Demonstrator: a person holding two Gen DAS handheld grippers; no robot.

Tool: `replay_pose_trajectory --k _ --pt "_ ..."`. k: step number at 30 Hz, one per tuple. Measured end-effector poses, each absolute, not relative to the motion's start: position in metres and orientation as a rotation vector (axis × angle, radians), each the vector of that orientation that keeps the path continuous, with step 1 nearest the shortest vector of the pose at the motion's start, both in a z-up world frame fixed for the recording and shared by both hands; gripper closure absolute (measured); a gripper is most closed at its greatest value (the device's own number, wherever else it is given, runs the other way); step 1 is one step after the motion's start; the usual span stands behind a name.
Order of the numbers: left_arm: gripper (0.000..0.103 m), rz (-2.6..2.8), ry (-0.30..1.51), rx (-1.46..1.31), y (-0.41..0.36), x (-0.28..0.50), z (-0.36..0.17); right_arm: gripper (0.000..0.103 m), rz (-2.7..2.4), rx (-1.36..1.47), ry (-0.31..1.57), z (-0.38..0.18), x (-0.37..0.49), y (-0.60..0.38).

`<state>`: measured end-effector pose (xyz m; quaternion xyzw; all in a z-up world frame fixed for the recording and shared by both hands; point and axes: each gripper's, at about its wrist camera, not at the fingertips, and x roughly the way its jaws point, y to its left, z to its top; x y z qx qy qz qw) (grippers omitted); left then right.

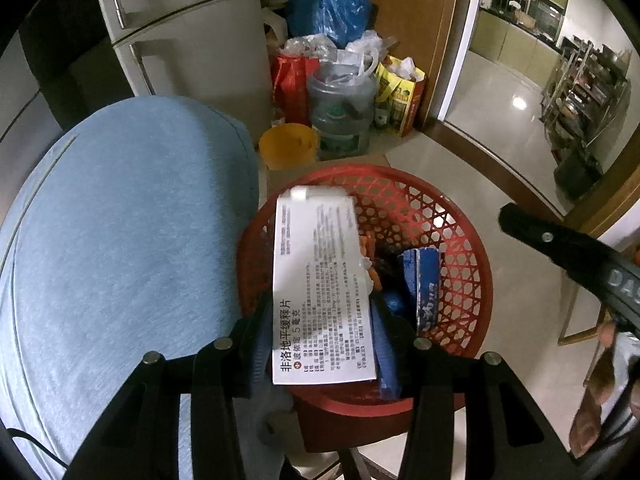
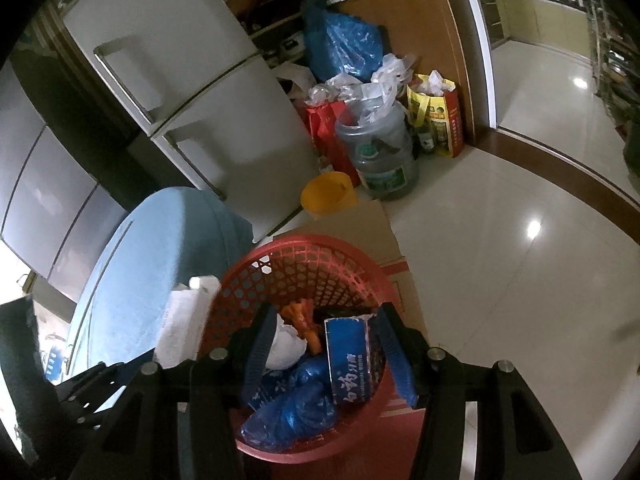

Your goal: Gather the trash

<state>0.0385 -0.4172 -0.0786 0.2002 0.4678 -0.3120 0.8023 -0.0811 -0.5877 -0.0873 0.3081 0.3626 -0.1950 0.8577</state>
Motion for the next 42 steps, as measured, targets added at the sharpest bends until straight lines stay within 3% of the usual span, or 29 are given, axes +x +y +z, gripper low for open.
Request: replay_pose_trajectory --k 2,5,18,20,22,26,28,32,42 --pt "0.055 -0.674 1.014 0.427 -0.417 0.04 -0.081 0.046 -0.411 0.645 0.756 -0.085 -0.082 -0.588" --pt "0.047 -0.669 1.021 0.427 -0.417 0.041 -0.082 0.046 -0.414 0.64 0.753 -0.082 -0.084 -0.586" --pt "0.042 -0.64 0.955 0.367 -0.376 0.038 -0.056 0.046 -0.395 0.609 0.773 -0.072 -0.086 -0.557" --pt "0.038 -0.627 0.935 0.344 -0.361 0.035 -0.049 0.034 -0.398 0.593 0.774 -0.071 -0.087 -0.544" --pt "0.037 -0.608 0.912 0.327 -0.345 0.033 -0.043 0.032 -0.401 0.547 0.784 -0.07 -0.088 -0.526" --pt "0.037 -0.576 0.882 0.288 -0.314 0.029 -0.031 0.016 -0.404 0.465 0.802 -0.069 -0.088 -0.492" --pt "0.037 -0.553 0.864 0.268 -0.298 0.026 -0.026 0.016 -0.409 0.425 0.809 -0.069 -0.088 -0.478" --pt "0.026 -0.539 0.862 0.227 -0.275 0.022 -0.023 0.009 -0.429 0.369 0.822 -0.068 -0.092 -0.447" --pt "0.022 -0.51 0.838 0.18 -0.231 0.011 -0.016 0.009 -0.469 0.291 0.804 -0.057 -0.103 -0.413"
